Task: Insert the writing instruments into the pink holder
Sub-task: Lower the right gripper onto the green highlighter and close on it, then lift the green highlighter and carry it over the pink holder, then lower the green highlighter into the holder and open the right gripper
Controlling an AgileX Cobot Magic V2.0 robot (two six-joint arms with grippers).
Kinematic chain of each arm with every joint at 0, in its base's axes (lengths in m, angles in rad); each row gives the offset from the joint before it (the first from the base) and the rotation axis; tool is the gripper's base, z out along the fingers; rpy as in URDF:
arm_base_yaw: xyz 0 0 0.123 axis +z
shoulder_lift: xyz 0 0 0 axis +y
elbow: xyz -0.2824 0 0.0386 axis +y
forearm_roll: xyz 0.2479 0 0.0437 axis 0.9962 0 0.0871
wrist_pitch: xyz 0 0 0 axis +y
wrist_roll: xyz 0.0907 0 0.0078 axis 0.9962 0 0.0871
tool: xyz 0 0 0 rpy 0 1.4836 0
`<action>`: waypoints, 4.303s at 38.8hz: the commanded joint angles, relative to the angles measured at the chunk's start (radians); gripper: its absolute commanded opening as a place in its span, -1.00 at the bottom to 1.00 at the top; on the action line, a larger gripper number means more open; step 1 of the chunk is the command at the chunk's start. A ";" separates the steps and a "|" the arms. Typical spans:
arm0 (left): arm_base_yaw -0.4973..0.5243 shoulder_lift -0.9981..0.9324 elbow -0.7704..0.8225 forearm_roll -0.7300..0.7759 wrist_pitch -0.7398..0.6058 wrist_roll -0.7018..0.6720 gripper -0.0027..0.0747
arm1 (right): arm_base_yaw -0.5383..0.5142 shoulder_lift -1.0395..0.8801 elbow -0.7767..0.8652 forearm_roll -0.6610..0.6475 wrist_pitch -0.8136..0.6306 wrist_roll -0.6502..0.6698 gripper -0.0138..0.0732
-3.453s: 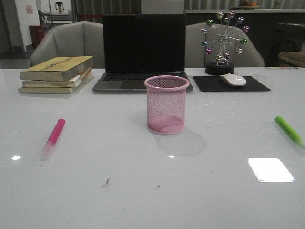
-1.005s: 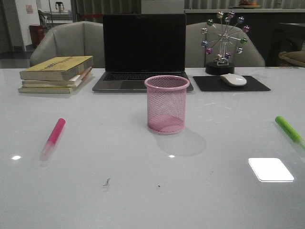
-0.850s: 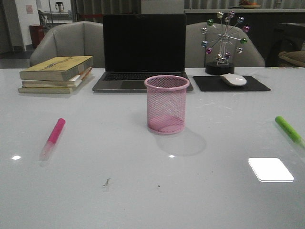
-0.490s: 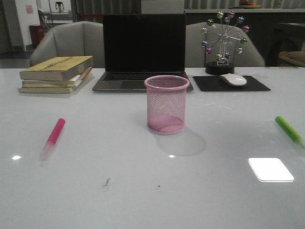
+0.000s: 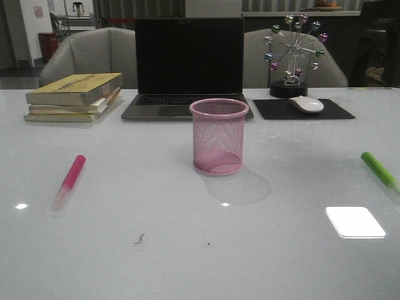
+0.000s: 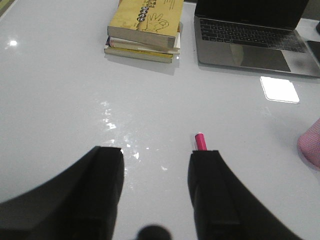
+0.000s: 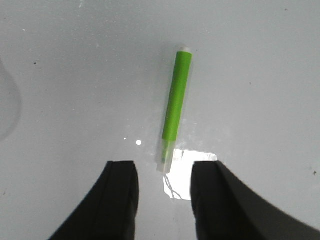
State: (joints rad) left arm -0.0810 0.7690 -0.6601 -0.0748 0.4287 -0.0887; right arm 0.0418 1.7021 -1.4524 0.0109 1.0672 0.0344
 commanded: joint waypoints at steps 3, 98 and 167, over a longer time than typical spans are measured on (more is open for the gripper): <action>0.003 -0.001 -0.035 -0.008 -0.053 -0.002 0.06 | -0.018 0.022 -0.036 -0.017 -0.089 0.001 0.21; 0.003 -0.001 -0.035 -0.008 -0.052 -0.002 0.06 | -0.012 0.220 -0.123 0.022 -0.388 0.000 -0.55; 0.003 -0.001 -0.035 -0.008 -0.060 -0.002 0.06 | 0.413 0.132 0.239 0.104 -1.454 0.000 -0.09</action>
State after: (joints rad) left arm -0.0810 0.7690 -0.6601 -0.0766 0.4479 -0.0887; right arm 0.4542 1.8904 -1.1862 0.1168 -0.3231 0.0366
